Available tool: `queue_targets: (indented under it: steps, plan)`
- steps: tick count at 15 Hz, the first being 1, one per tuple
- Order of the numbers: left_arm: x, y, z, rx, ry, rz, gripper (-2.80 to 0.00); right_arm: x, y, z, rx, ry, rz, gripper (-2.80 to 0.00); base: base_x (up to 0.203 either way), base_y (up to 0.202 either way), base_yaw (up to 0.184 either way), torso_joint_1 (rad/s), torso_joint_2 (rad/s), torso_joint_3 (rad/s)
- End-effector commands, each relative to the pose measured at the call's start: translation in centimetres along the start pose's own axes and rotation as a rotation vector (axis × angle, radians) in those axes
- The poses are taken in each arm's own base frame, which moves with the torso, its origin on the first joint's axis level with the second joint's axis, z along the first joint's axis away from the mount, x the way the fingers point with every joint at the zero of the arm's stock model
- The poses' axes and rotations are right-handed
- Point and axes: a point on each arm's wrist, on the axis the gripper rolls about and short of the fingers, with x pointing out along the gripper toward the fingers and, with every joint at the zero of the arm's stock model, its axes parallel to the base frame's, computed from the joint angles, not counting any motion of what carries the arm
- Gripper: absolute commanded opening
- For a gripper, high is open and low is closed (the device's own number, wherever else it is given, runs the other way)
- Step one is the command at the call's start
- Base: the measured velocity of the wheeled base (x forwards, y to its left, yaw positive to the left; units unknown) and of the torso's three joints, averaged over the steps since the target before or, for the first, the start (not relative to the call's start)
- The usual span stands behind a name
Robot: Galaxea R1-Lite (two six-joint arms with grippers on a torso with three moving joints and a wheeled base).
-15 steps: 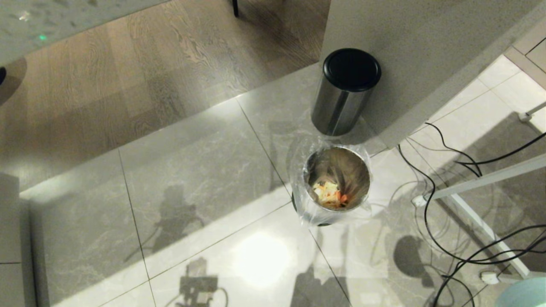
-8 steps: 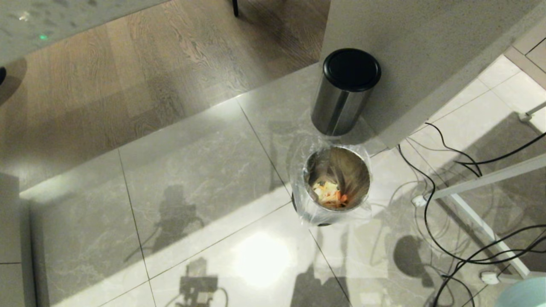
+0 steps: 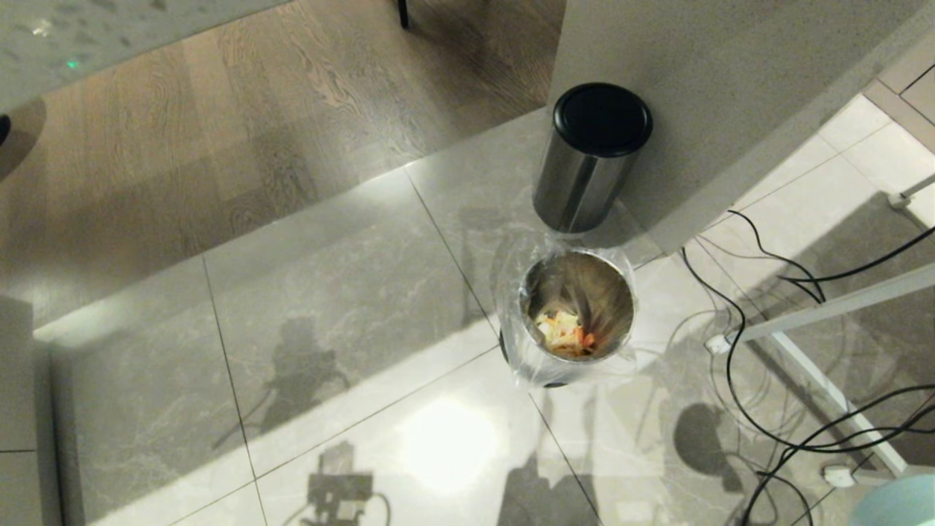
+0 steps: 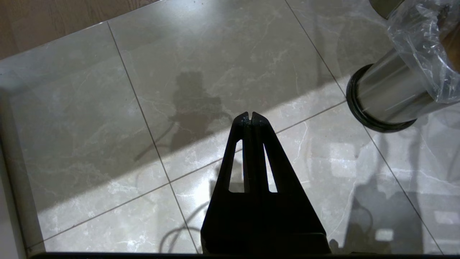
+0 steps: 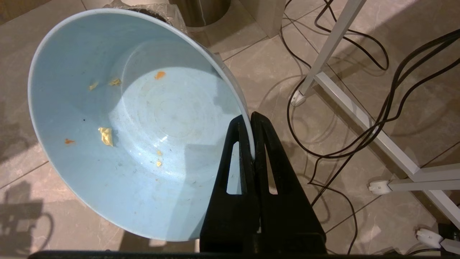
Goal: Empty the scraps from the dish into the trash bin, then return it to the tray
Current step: Put the bowl back to the table
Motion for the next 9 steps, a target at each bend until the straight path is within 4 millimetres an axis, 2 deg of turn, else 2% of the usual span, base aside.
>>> queue_targets:
  steps: [1, 9]
  plan:
    - [0.01, 0.00, 0.01, -0.001, 0.001, 0.000, -2.80, 0.03, 0.00, 0.01, 0.000, 0.002, -0.001, -2.80, 0.000, 0.000, 0.000, 0.000, 0.00, 0.000]
    - [0.00, 0.00, 0.01, -0.001, 0.000, 0.001, -2.80, 0.03, 0.00, 0.02, -0.001, 0.002, 0.000, -2.80, 0.000, 0.000, 0.000, 0.000, 0.00, 0.000]
